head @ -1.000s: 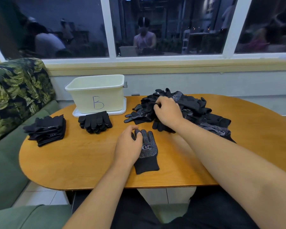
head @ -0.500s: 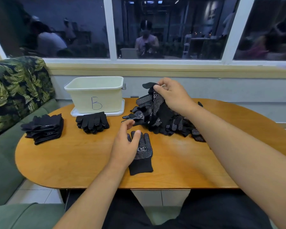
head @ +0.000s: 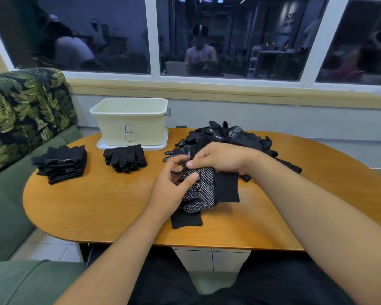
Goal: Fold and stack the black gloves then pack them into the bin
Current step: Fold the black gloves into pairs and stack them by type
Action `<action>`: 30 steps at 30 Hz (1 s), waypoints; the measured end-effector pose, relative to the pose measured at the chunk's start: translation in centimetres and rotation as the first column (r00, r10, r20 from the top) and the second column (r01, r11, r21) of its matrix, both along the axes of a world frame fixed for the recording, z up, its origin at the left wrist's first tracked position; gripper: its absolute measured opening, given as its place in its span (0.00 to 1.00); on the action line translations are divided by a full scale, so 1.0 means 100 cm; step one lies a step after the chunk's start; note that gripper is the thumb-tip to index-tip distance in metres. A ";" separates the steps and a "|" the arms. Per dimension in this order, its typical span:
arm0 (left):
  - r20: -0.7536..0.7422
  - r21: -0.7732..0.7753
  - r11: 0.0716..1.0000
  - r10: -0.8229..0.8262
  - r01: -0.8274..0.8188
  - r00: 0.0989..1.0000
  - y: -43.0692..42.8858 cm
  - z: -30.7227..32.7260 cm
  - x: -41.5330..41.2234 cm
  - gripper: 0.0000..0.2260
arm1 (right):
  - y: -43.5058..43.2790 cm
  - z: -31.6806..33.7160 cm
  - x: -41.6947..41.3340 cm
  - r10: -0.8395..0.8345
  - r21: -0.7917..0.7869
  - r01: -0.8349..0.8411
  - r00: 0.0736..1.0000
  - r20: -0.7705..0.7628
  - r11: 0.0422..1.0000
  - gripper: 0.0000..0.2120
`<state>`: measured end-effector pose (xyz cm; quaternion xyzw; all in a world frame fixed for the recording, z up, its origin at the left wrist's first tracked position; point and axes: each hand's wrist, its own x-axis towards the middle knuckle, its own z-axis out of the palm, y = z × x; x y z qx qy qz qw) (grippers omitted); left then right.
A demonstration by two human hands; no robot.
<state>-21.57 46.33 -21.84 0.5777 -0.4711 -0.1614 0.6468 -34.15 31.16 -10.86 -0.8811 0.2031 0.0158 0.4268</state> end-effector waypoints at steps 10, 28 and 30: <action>-0.200 -0.002 0.984 0.174 -0.177 0.964 -0.003 0.004 0.005 0.06 | -0.023 -0.040 -0.022 -0.103 0.213 0.089 0.993 0.054 0.973 0.14; 0.263 0.293 0.882 0.297 -0.370 0.918 -0.018 -0.022 0.017 0.08 | -0.130 -0.009 -0.057 -0.722 0.080 0.770 0.549 0.421 0.633 0.03; 0.222 0.309 0.878 0.308 -0.366 0.925 -0.019 -0.021 0.018 0.13 | -0.143 -0.017 -0.056 -0.701 -0.145 0.782 0.612 0.366 0.607 0.15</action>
